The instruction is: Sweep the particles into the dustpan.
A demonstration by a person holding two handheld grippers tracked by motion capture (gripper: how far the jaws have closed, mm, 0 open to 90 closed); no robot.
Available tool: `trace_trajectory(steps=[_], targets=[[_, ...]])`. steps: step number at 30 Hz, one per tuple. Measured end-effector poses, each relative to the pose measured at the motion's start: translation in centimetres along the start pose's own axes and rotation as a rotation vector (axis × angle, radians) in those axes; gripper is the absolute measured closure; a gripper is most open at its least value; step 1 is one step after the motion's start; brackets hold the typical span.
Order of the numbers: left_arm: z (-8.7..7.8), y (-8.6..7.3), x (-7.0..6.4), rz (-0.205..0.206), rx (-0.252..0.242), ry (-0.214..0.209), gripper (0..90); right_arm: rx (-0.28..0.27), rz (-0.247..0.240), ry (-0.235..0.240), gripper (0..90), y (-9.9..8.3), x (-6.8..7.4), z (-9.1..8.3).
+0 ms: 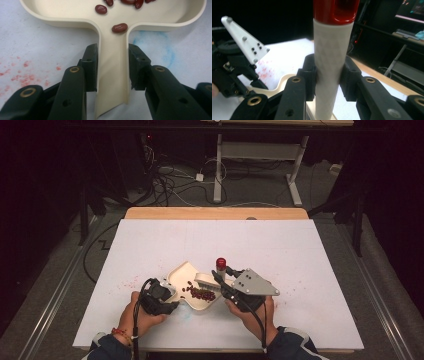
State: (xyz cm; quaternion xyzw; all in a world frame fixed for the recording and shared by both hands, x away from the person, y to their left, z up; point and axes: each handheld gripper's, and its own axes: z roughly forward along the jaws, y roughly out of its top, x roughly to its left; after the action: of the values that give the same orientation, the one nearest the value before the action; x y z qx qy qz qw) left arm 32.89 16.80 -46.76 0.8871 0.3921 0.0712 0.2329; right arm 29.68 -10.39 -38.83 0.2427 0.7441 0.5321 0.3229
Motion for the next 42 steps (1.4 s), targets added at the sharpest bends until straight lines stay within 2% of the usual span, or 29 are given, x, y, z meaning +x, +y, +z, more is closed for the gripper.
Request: trace_trajectory(steps=[5, 10, 15, 22, 27, 33, 39, 42], targets=[[-0.1, -0.1, 0.4, -0.014, -0.004, 0.011, 62.4, -0.006, 0.010, 0.011, 69.2, 0.2, -1.1, -0.8], [-0.1, -0.2, 0.9, -0.029, -0.010, 0.019, 62.4, -0.005, 0.026, 0.034, 69.2, 0.3, -3.2, -2.2], [-0.2, -0.4, 1.3, -0.042, -0.015, 0.023, 62.4, -0.008, 0.039, 0.015, 69.2, 0.4, -5.1, -3.8], [-0.3, -0.4, 1.7, -0.054, -0.020, 0.021, 62.5, 0.008, 0.085, -0.019, 69.2, 0.2, -7.8, -6.3], [-0.4, -0.7, 2.1, -0.071, -0.028, 0.022, 62.5, 0.030, 0.113, -0.043, 69.2, -0.4, -9.3, -7.9], [-0.7, -1.0, 2.6, -0.091, -0.029, 0.029, 62.6, 0.065, 0.141, -0.049, 69.2, -1.4, -10.7, -9.3], [-1.0, -1.6, 3.2, -0.118, -0.033, 0.048, 62.5, 0.095, 0.154, -0.025, 69.1, -2.0, -11.7, -10.6], [-1.0, -1.9, 3.4, -0.131, -0.034, 0.053, 62.6, 0.136, 0.150, 0.022, 69.1, -2.1, -12.0, -11.2]])
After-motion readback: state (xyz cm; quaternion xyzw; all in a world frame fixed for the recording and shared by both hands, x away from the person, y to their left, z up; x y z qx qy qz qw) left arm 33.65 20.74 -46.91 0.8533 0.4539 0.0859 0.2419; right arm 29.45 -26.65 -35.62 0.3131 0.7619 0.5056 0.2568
